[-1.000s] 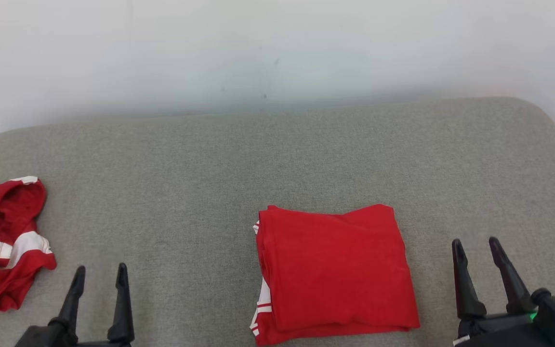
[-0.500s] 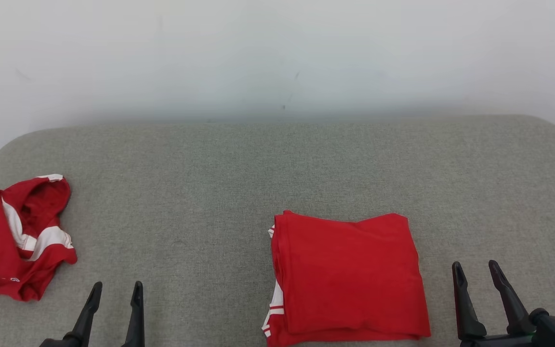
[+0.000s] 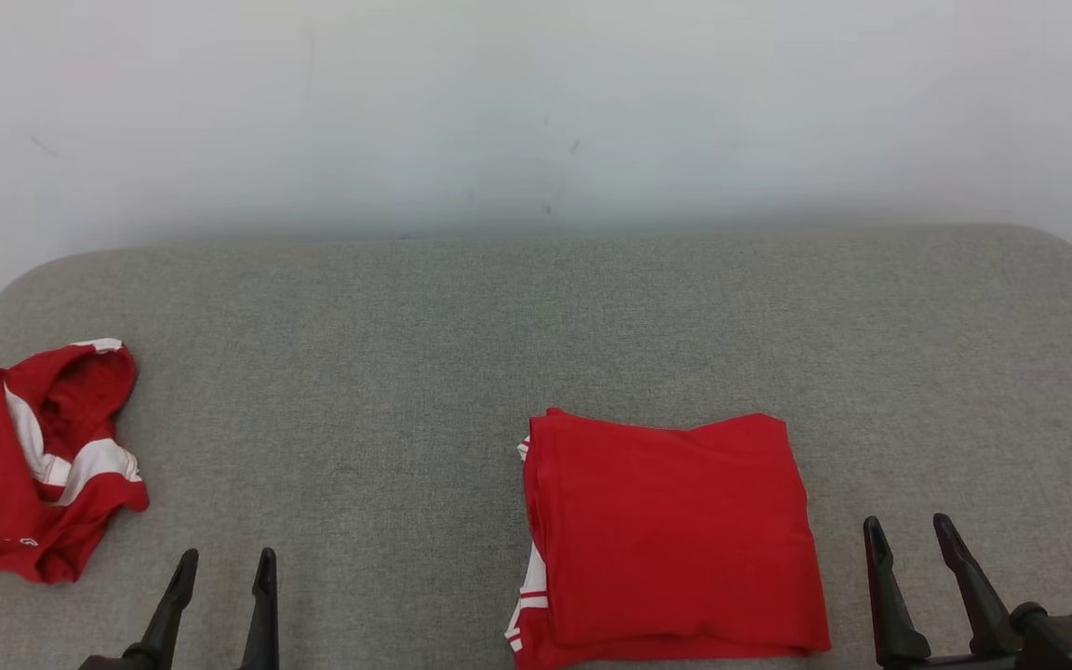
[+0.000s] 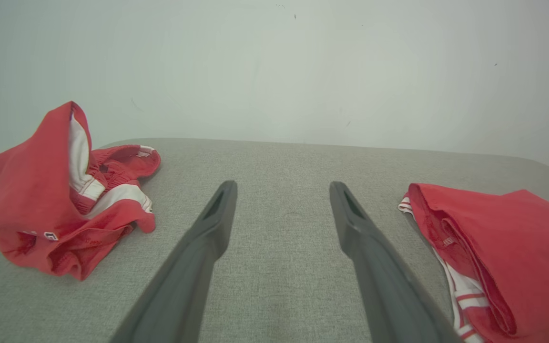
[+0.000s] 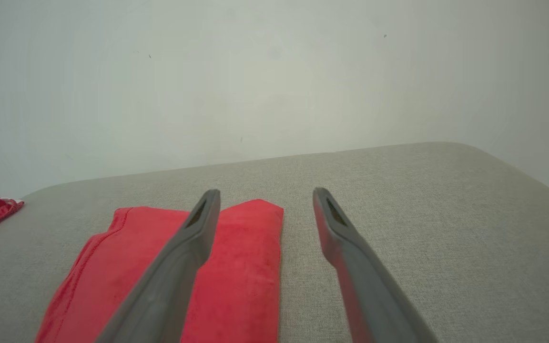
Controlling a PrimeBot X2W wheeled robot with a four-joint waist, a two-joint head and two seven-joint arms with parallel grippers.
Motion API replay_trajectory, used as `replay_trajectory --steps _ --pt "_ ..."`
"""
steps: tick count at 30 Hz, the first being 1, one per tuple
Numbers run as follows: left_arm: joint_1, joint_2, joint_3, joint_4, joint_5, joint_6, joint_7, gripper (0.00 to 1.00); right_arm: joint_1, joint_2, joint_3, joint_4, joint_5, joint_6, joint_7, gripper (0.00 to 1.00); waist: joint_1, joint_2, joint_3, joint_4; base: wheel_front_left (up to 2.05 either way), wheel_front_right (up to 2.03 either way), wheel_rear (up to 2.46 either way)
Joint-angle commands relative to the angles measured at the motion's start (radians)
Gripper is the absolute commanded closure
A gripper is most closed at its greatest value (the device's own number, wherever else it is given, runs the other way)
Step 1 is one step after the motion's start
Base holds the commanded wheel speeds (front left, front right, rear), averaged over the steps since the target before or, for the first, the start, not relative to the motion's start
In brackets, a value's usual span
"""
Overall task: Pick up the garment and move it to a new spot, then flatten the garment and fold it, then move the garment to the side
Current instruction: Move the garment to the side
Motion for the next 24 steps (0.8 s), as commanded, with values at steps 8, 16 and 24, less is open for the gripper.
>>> replay_trajectory --steps 8,16,24 --pt "-0.01 -0.001 0.015 0.006 0.013 0.002 0.0 0.0 -0.058 -0.025 0.035 0.039 0.006 -0.003 0.001 0.0 0.0 0.0 0.003 -0.006 0.0 0.0 0.0" --pt "-0.059 -0.015 0.006 0.012 0.011 0.002 0.0 0.0 -0.28 -0.075 0.091 0.208 0.03 -0.003 0.113 0.0 0.0 0.0 0.054 0.014 0.0 0.0 0.0" --pt "-0.106 -0.025 -0.006 0.025 0.002 0.002 0.0 0.0 -0.401 -0.085 0.126 0.417 0.067 -0.003 0.14 0.0 0.0 0.0 0.106 0.05 0.0 0.0 0.0"
